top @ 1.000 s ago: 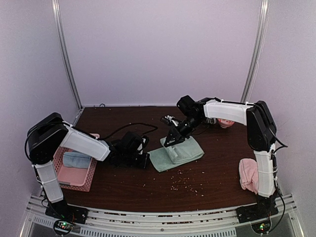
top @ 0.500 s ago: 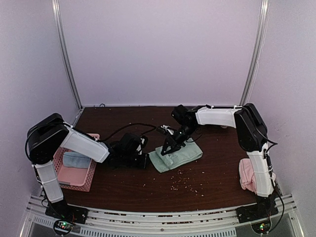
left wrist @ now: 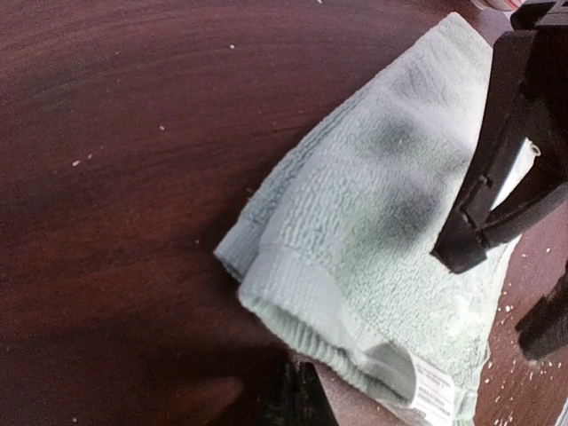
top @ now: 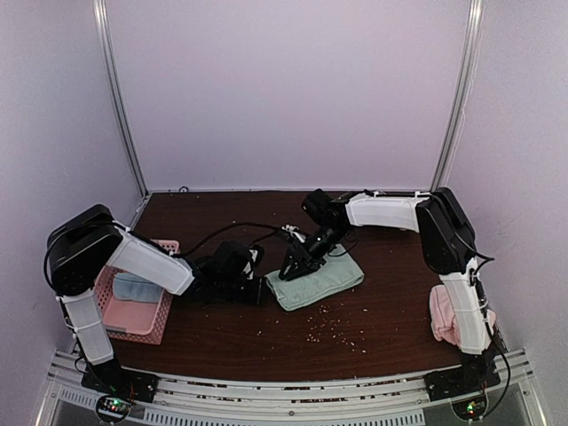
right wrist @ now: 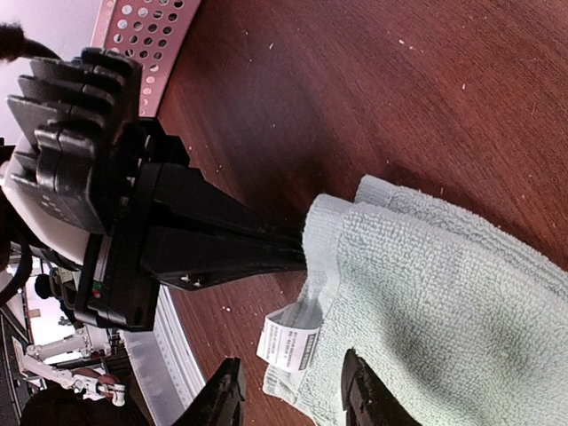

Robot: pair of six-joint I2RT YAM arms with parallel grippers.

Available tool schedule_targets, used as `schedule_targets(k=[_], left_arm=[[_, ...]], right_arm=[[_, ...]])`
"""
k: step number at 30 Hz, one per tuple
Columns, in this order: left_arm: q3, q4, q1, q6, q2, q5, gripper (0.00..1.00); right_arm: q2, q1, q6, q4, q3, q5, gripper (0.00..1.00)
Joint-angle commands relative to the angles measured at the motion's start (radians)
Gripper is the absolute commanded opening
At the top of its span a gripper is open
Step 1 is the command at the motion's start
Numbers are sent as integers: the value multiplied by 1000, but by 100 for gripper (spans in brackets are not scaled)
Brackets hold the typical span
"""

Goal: Roll the towels
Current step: Fold the towel at the center of the board, then smooth out the towel at the center of the board.

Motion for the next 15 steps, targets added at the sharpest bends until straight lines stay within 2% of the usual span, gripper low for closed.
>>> schedule_targets(k=[1, 8, 15], left_arm=[[-51, -106, 6, -12, -56, -33, 0], [-34, -213, 6, 37, -197, -80, 0], [199, -222, 0, 143, -98, 14, 0]], right_arm=[[-48, 0, -68, -56, 16, 26, 37], [-152, -34, -220, -56, -18, 242, 34], [-206, -110, -249, 16, -83, 372, 27]])
